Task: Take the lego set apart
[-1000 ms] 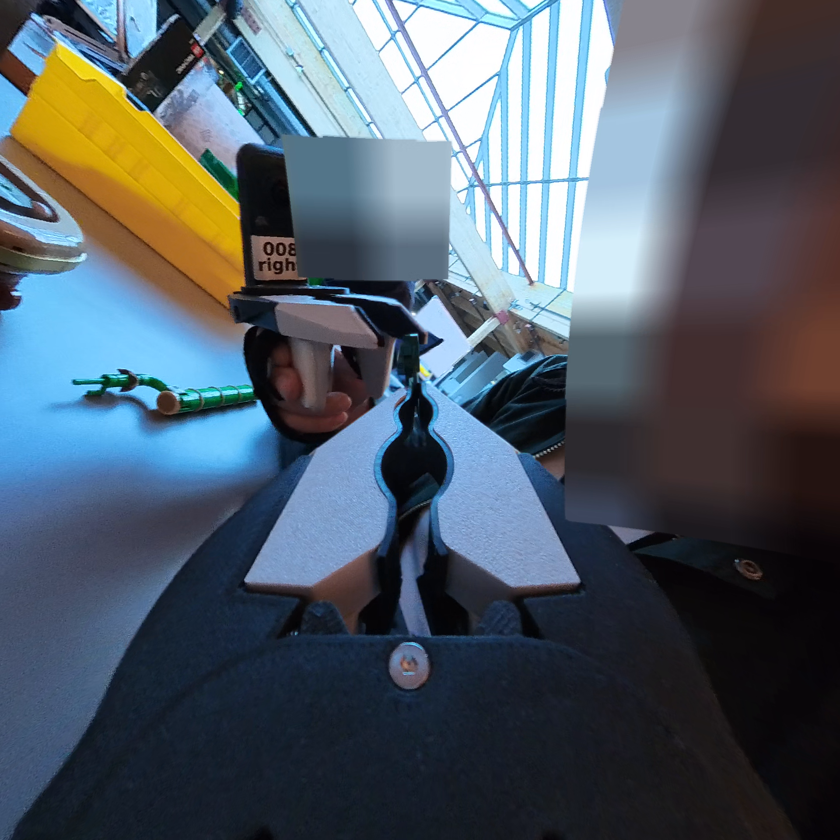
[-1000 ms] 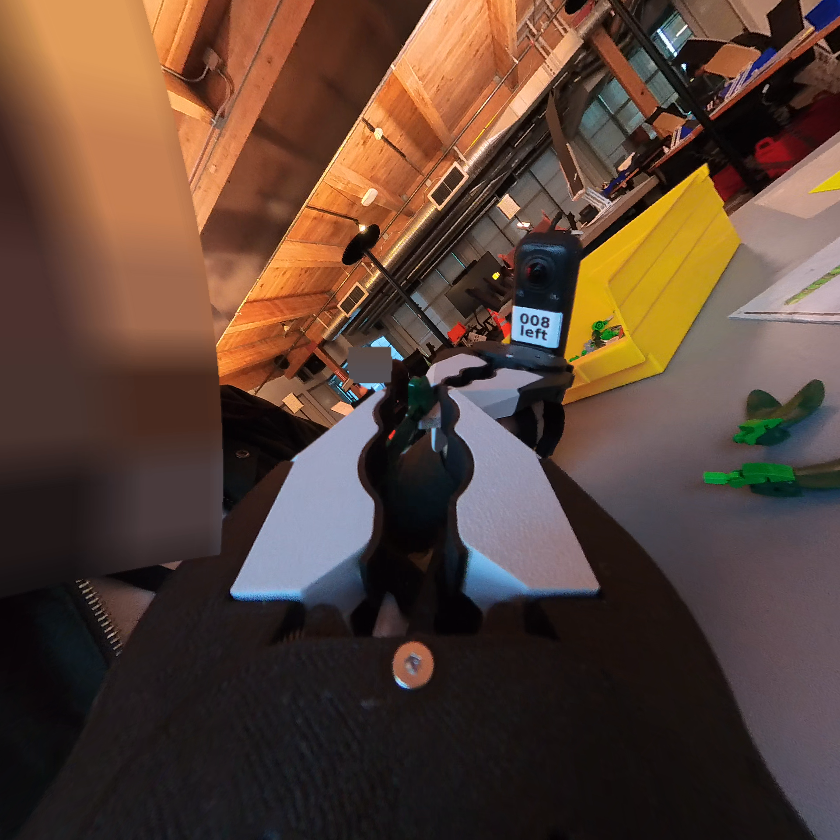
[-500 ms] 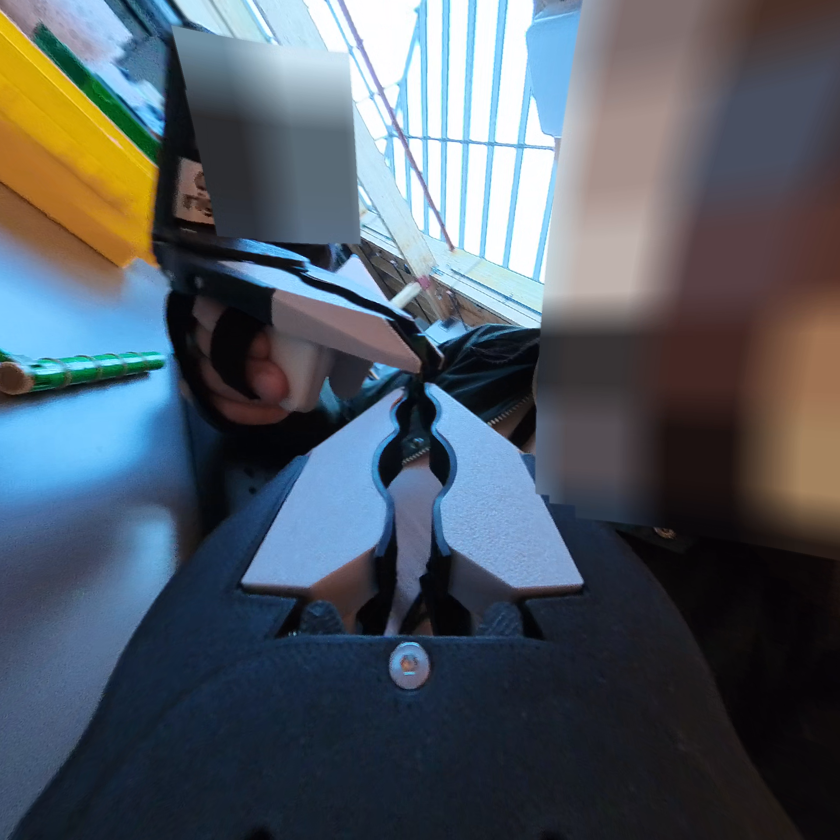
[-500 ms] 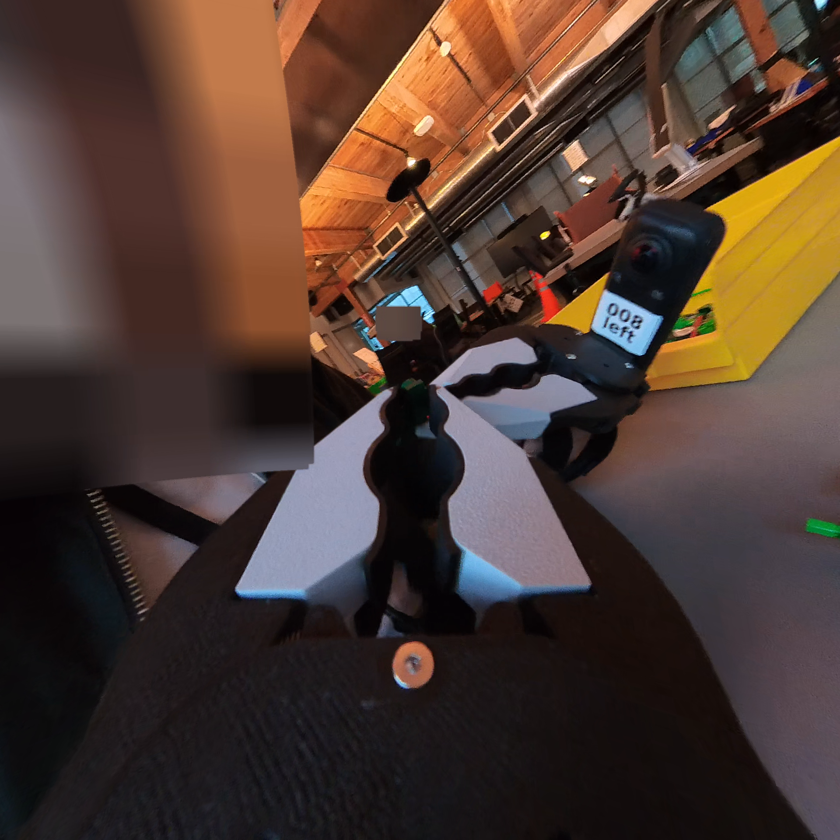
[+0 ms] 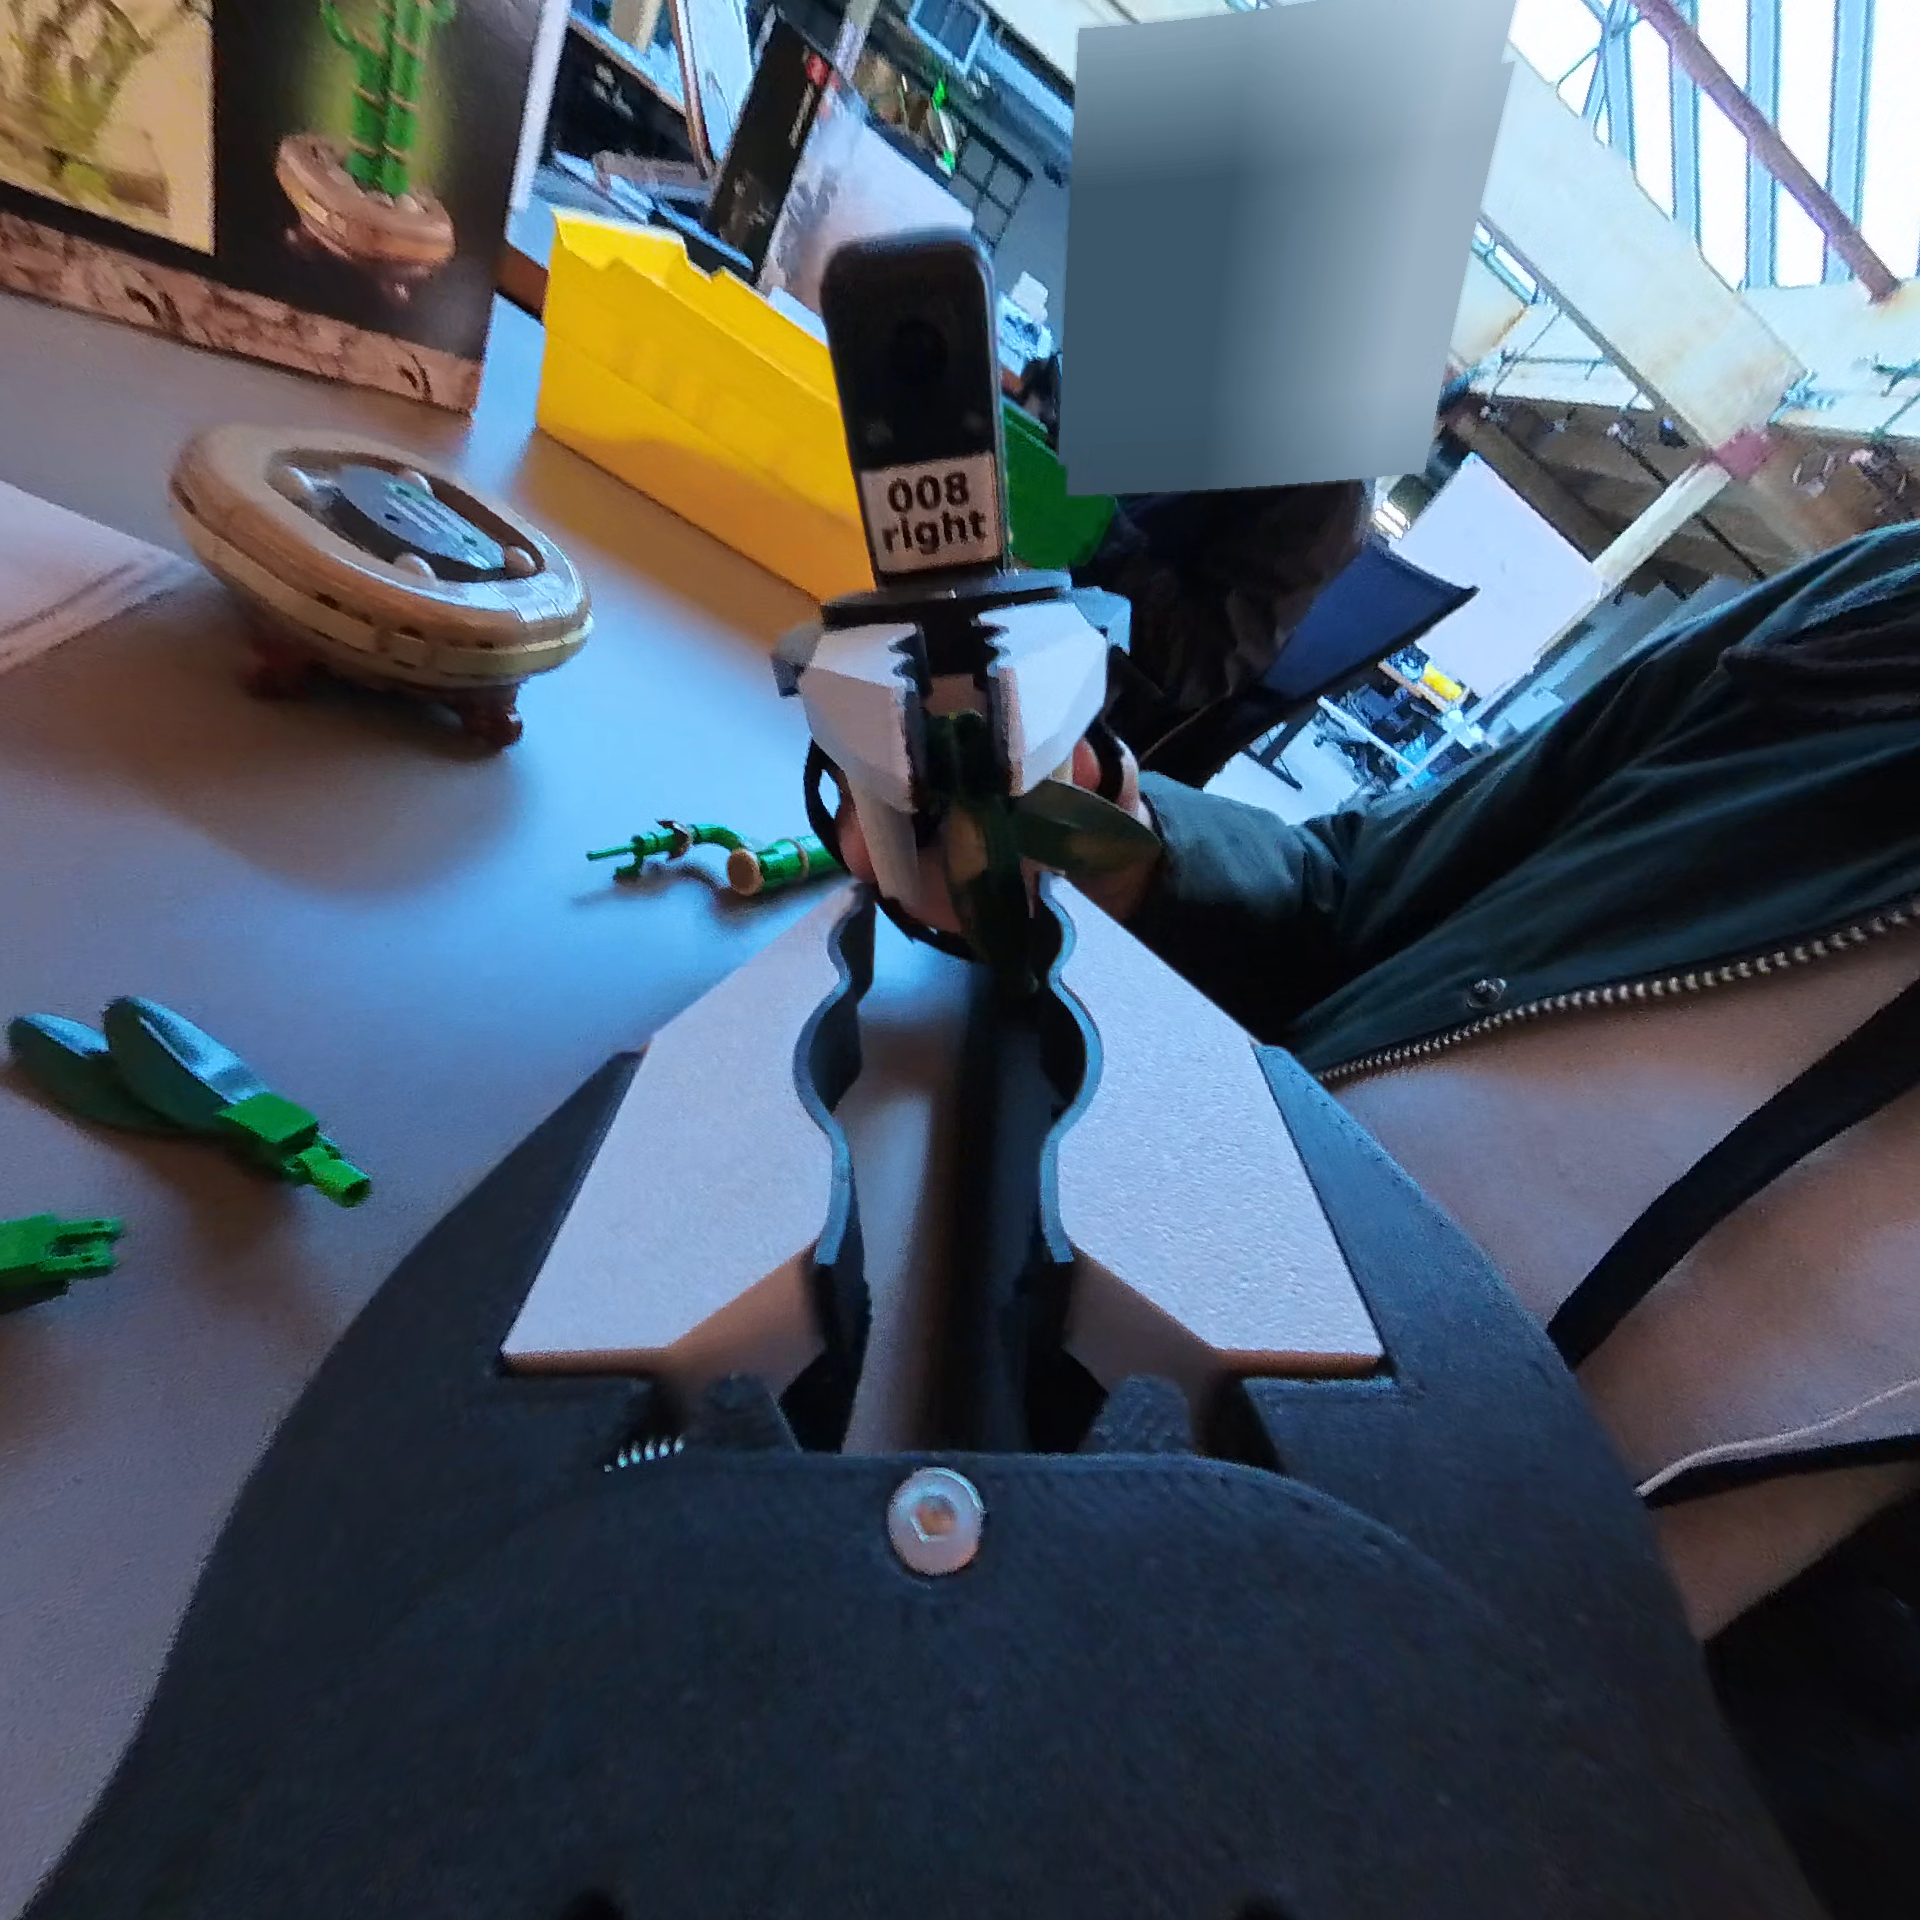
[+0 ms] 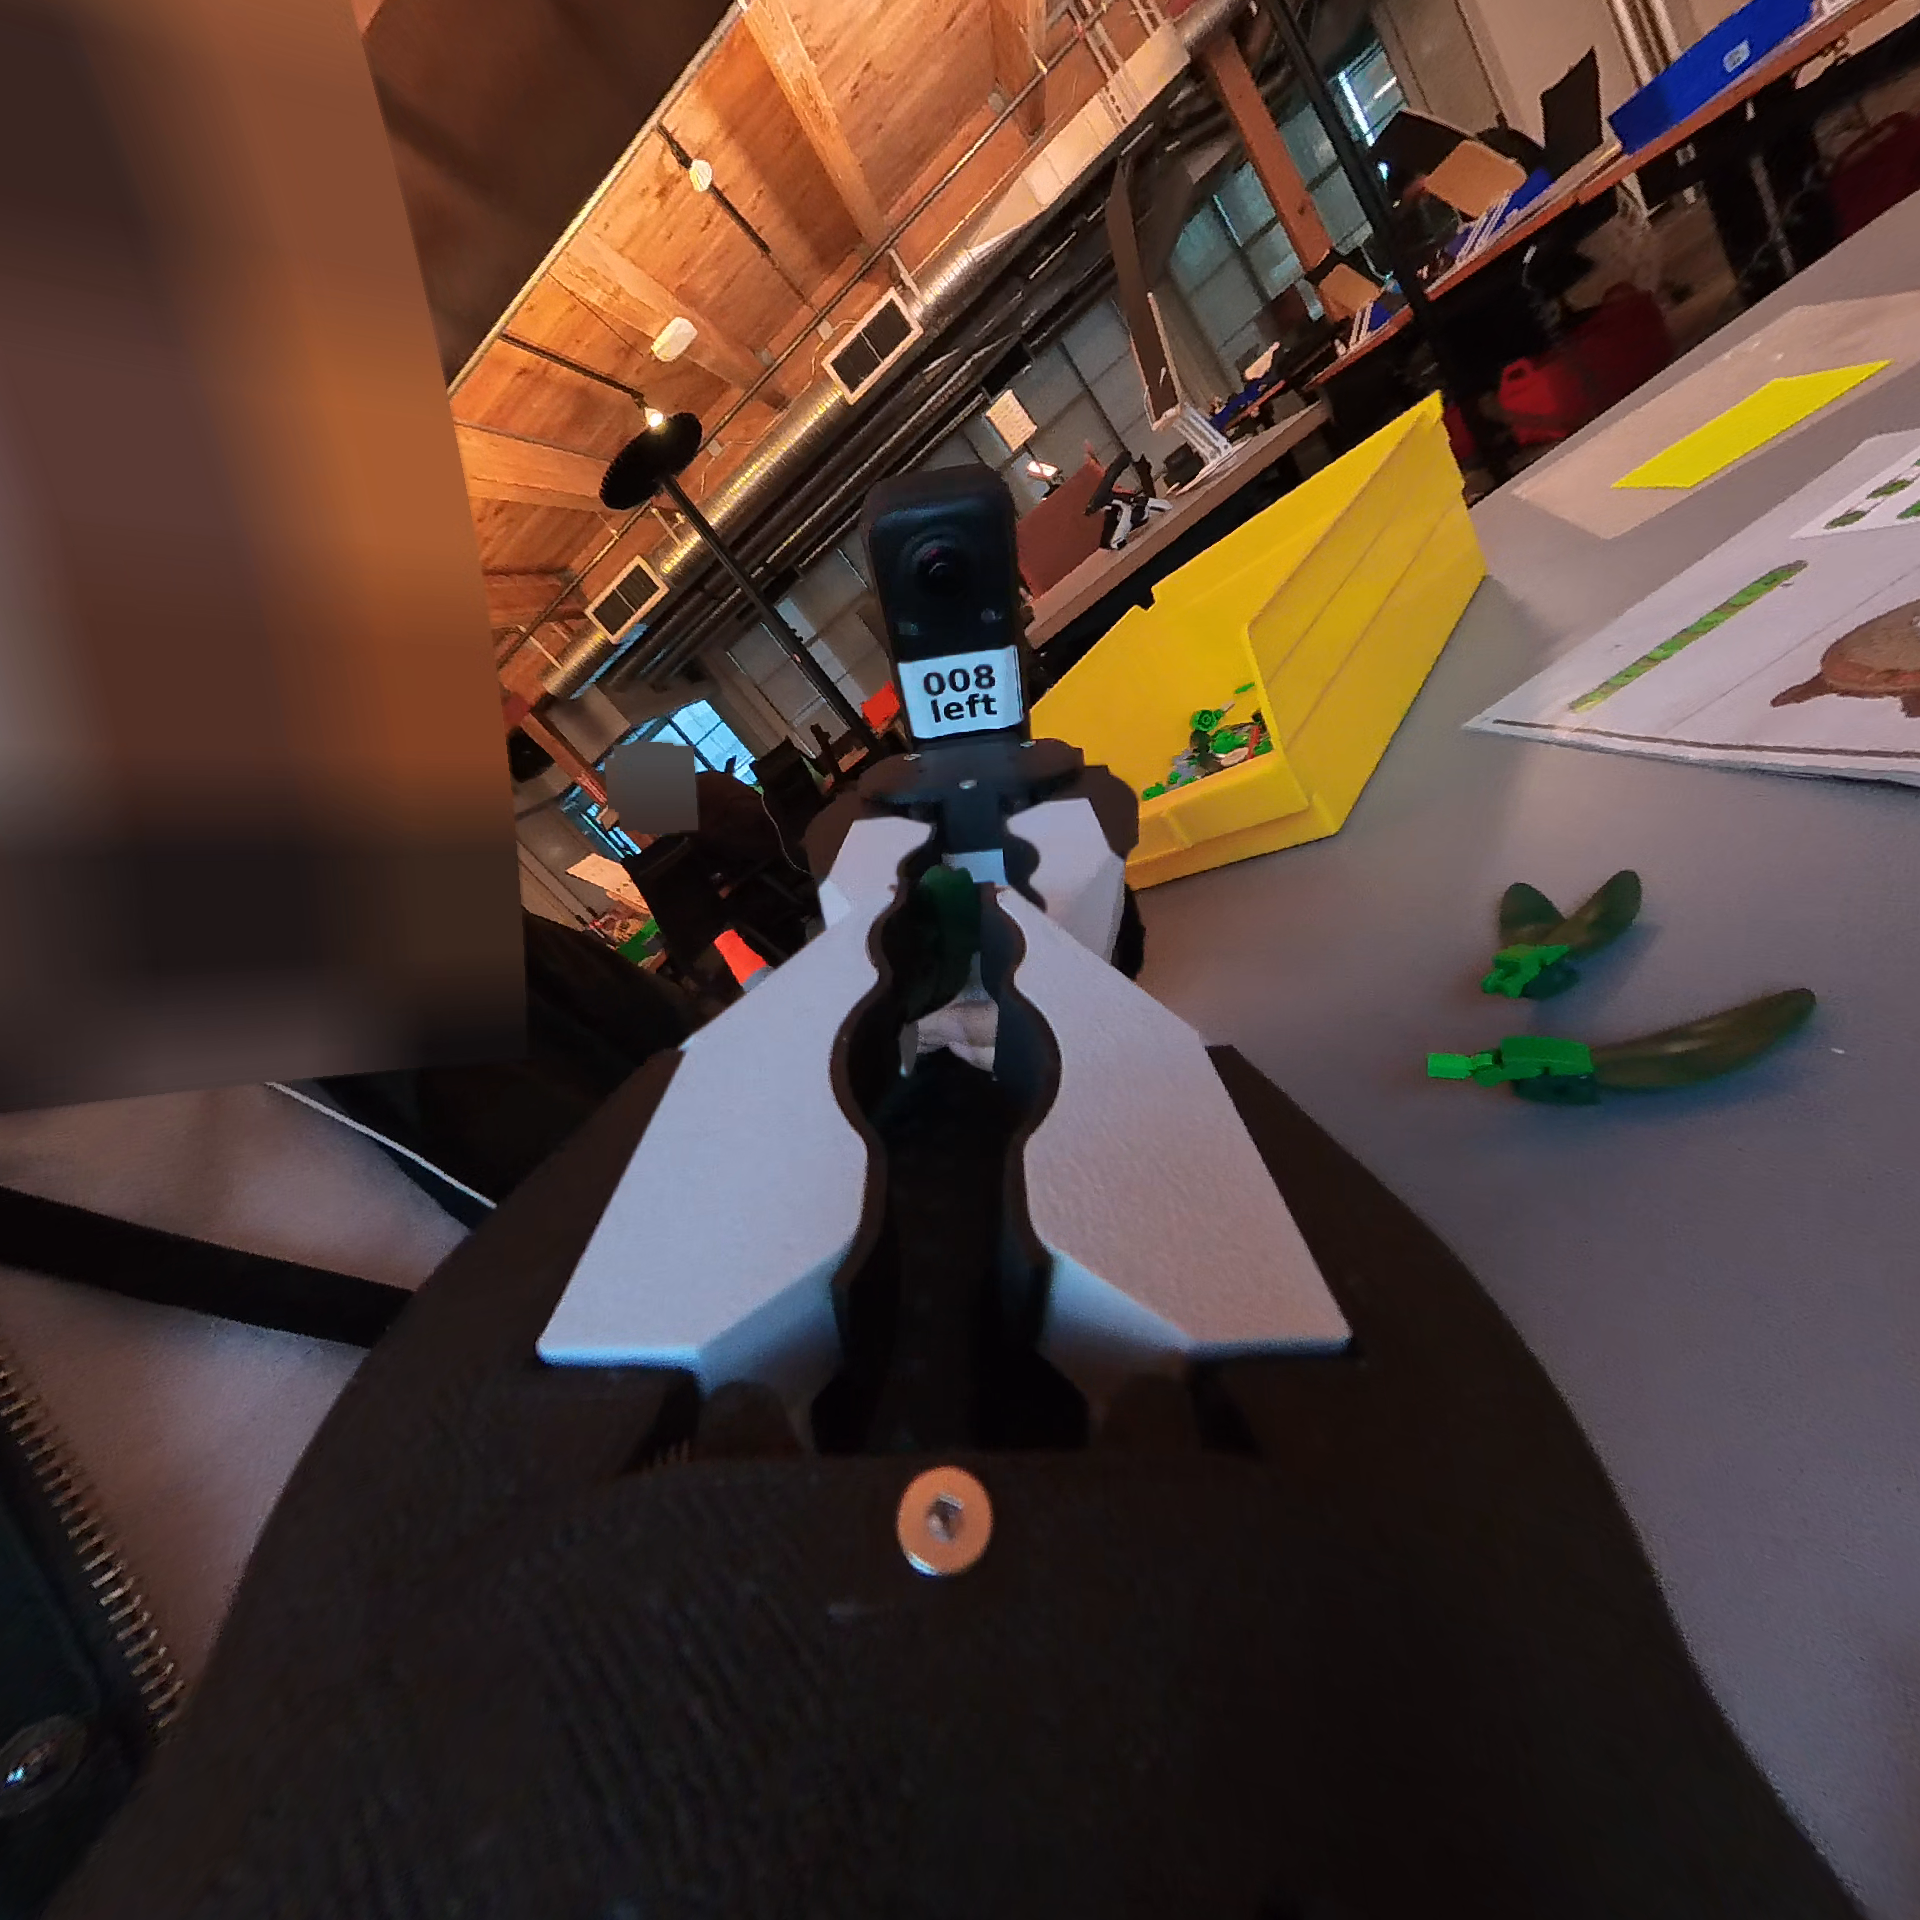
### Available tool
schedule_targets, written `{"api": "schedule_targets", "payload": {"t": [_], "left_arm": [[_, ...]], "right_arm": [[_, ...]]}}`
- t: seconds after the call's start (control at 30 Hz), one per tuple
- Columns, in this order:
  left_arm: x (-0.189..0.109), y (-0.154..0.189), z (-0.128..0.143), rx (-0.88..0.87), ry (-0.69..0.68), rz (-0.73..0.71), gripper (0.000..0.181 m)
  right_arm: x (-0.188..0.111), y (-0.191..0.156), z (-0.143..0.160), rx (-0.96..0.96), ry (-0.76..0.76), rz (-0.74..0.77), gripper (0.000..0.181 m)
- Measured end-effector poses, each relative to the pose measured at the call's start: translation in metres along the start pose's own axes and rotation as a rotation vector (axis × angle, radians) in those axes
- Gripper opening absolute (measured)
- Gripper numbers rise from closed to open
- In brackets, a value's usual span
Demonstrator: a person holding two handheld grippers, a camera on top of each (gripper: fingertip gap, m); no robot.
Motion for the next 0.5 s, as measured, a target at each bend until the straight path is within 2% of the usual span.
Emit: {"api": "schedule_targets", "payload": {"t": [0.1,0.27,0.43,0.5], "left_arm": [[0.006,0.003,0.005,0.010,-0.061,0.012,0.027],[0.011,0.006,0.012,0.103,-0.139,-0.034,0.000],[0.009,0.000,0.012,0.066,-0.131,-0.057,0.000],[0.006,-0.005,0.009,0.027,-0.092,-0.075,0.016]], "right_arm": [[0.000,0.002,0.000,0.025,0.009,-0.007,0.010],[-0.002,0.004,-0.001,0.046,0.028,0.002,0.010],[-0.003,0.007,-0.001,0.070,0.032,0.020,0.010],[-0.003,0.009,-0.001,0.076,0.036,0.036,0.010]]}}
Point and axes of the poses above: each gripper's, where its closed fingertips meet, x out along the fingers, z out of its underside, y = z × x across the jaws, the point moved 8 cm from there along -x, back along the fingers, and after that the axes turned 1 degree about -z, right-handed, at the moved point
